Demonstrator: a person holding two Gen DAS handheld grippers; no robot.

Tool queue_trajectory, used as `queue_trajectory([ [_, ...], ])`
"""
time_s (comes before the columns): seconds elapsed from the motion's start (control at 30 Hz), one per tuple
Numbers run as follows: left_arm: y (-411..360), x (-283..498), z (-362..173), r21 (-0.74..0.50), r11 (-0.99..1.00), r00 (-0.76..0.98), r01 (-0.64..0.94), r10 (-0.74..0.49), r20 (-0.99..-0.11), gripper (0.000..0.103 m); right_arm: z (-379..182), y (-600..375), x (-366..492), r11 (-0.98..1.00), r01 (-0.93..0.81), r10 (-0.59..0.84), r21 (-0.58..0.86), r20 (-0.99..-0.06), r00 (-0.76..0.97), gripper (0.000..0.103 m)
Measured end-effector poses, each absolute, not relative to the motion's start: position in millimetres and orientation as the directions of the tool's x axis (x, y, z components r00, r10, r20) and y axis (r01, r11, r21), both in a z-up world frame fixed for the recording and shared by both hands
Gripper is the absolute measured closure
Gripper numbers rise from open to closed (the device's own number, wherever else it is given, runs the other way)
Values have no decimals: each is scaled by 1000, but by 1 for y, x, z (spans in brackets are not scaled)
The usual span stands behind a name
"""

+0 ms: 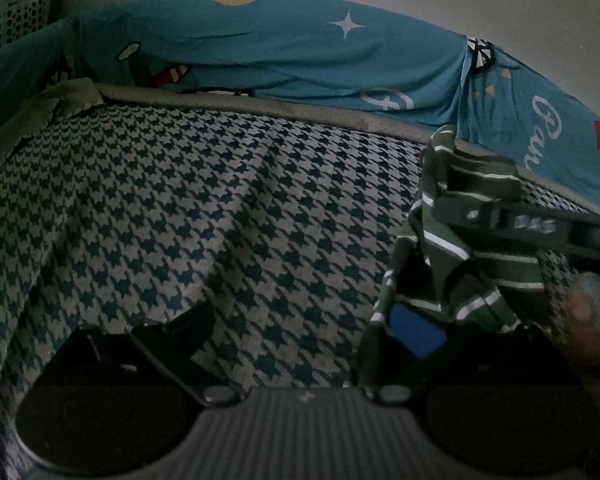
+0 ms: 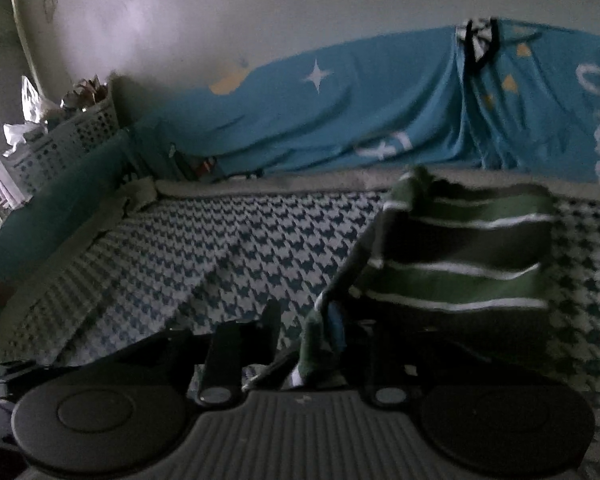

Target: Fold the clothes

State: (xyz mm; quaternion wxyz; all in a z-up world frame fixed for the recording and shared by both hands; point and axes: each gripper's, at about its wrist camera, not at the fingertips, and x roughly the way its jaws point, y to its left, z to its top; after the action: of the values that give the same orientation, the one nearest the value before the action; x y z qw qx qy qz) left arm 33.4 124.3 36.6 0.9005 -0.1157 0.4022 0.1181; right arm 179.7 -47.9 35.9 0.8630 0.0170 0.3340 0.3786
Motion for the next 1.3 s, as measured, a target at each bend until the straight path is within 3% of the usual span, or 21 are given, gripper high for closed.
queue_trajectory([
  [0.47,102,14,25,-81,964,645,-254,106,-757,4,45,-120,142,824,-480,554,302,-612,565,75],
  [1.3,87,-38,-1,33,965,626,-259,194,-756,0,45,-207,42,909,-337,413,246,-648,640,61],
])
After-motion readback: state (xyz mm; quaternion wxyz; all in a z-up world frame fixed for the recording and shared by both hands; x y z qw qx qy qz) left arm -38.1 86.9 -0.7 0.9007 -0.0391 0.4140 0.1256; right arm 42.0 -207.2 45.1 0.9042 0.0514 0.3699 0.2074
